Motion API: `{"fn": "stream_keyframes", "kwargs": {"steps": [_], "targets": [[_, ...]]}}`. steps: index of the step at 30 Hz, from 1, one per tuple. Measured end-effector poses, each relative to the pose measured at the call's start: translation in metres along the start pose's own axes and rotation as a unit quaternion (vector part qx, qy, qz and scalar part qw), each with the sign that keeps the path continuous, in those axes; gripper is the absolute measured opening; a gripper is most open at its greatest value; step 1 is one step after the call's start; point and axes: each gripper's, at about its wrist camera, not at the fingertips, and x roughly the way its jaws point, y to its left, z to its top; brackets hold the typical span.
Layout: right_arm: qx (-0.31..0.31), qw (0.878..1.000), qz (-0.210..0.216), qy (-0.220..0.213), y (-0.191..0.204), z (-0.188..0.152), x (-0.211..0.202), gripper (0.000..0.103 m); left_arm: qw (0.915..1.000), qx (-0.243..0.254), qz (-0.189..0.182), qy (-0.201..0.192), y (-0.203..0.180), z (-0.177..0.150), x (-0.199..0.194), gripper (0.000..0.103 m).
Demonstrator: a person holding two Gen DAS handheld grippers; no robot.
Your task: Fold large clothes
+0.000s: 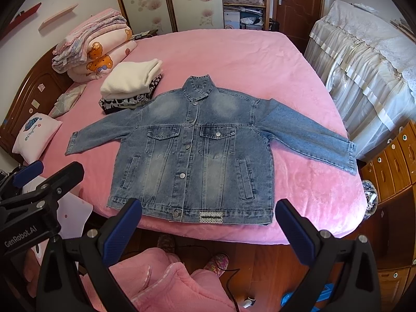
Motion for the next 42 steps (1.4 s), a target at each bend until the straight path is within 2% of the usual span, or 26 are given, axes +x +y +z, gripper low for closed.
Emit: {"fn": "stream_keyframes", "kwargs": {"steps": [13,28,34,42], "targets": [[0.002,1.000,0.001,-0.005,-0.009,0.002,-0.002,0.103,1.0000,0.002,0.006,-0.005,-0.008,0.002,0.000,0.102],[0.020,1.000,0.012,-0.021,-0.024,0.011,0.000,0.103,0.9994,-0.003,0.029,0.018,-0.004,0.007,0.011,0.102],[0.046,0.999,0.014,-0.014,-0.018,0.021,0.014,0.103,0.9984,-0.020,0.038,0.036,0.026,0.018,0.028,0.102],[0.059,0.998,0.005,0.011,0.019,0.045,0.042,0.103,0.9923,-0.083,0.024,0.089,0.107,0.045,0.075,0.102]]}}
